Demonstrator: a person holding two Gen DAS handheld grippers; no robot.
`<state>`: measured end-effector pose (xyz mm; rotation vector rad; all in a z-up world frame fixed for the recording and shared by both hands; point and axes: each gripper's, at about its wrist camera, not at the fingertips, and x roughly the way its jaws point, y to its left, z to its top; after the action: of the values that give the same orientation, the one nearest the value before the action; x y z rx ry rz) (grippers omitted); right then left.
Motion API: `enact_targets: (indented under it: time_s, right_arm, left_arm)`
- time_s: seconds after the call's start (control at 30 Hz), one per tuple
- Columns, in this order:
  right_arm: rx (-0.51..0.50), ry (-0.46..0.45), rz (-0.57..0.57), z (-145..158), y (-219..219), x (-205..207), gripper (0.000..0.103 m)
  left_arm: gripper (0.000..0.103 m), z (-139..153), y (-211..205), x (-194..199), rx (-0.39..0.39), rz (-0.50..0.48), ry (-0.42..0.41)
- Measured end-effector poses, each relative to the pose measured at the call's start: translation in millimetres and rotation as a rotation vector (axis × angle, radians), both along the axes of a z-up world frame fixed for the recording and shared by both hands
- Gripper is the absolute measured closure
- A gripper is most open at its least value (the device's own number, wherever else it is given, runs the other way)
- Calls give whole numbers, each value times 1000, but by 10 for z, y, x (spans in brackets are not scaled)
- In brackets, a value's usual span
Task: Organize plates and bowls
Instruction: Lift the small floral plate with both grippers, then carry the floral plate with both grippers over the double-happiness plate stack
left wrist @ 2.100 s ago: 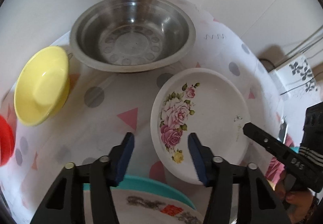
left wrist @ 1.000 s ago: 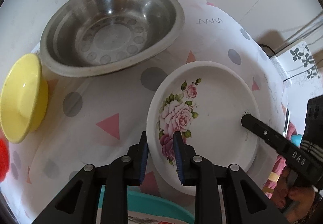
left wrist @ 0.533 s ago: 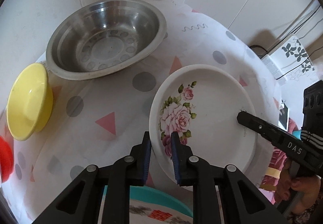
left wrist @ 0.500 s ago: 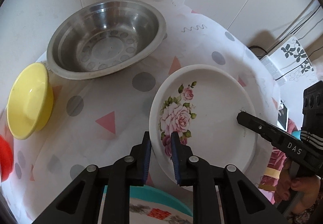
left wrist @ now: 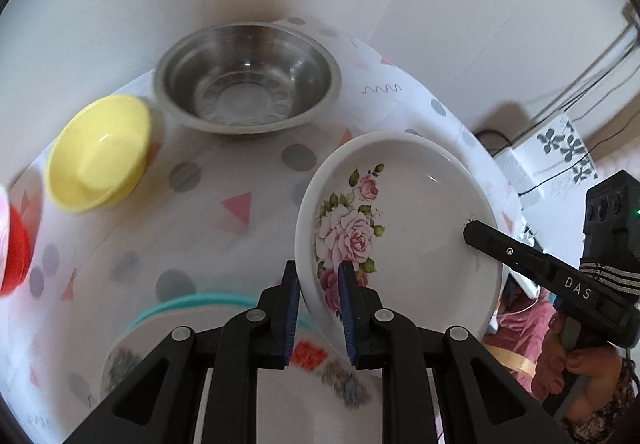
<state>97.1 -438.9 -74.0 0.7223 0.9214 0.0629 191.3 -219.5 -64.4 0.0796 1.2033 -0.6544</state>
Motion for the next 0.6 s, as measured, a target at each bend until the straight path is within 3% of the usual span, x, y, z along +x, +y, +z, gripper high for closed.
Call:
enact_targets:
  time_s: [0.33, 0.6]
  right_arm:
    - [13, -23, 122, 170, 466, -27, 93]
    - [35, 1, 223, 94, 910, -49, 93]
  left_arm:
    - [84, 205, 692, -351, -34, 111, -30]
    - [84, 139, 1302, -621, -26, 224, -1]
